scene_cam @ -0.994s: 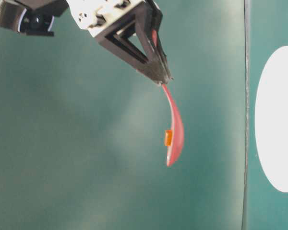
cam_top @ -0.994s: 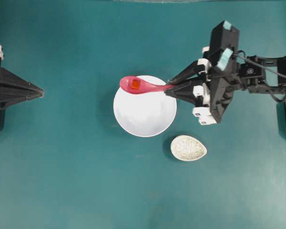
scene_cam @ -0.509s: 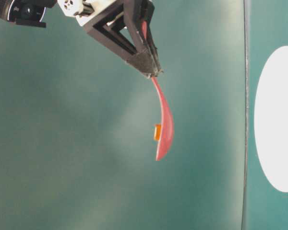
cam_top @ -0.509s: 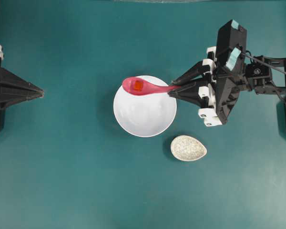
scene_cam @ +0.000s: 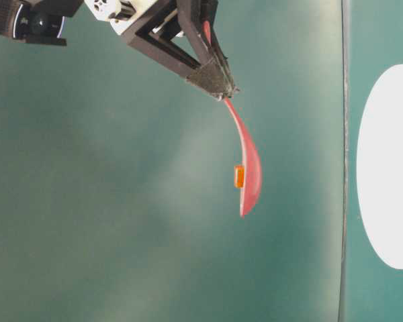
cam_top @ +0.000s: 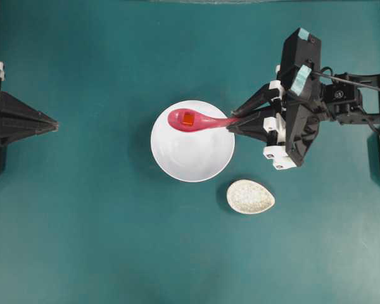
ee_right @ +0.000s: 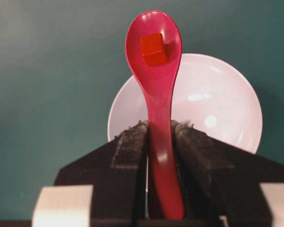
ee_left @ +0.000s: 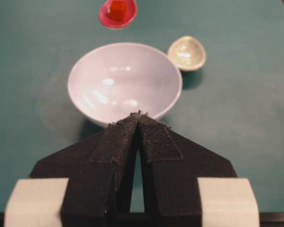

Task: Grip the spoon and scoop the red block from the bowl with right arm.
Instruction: 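Hold the spoon with the red cube raised above the bowl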

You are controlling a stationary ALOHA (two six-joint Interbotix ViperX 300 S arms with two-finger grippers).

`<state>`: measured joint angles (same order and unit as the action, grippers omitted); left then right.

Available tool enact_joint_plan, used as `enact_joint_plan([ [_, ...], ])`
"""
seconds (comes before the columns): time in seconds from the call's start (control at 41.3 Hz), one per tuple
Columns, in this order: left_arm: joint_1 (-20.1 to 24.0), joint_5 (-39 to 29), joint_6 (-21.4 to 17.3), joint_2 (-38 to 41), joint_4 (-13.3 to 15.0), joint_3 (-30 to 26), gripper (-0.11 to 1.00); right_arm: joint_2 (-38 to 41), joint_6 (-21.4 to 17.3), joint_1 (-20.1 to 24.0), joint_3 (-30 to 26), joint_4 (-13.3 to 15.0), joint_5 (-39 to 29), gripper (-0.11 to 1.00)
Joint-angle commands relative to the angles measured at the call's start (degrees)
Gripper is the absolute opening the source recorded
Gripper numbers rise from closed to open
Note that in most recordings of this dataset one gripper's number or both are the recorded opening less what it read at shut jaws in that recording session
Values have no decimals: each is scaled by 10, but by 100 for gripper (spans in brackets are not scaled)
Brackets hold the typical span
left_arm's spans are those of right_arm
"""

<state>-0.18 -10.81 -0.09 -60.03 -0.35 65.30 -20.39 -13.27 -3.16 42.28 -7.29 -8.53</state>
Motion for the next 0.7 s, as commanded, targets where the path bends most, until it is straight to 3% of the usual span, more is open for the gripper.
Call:
enact_joint_plan([
  [0.0, -1, 3, 0, 3, -1, -18, 0, -11, 1, 2, -16, 2, 4, 24],
  [0.339, -1, 2, 0, 1, -2, -18, 0, -14, 6, 2, -15, 13, 4, 24],
  [0.679, -1, 2, 0, -1, -1, -19, 0, -62, 11, 2, 15, 16, 53, 24],
])
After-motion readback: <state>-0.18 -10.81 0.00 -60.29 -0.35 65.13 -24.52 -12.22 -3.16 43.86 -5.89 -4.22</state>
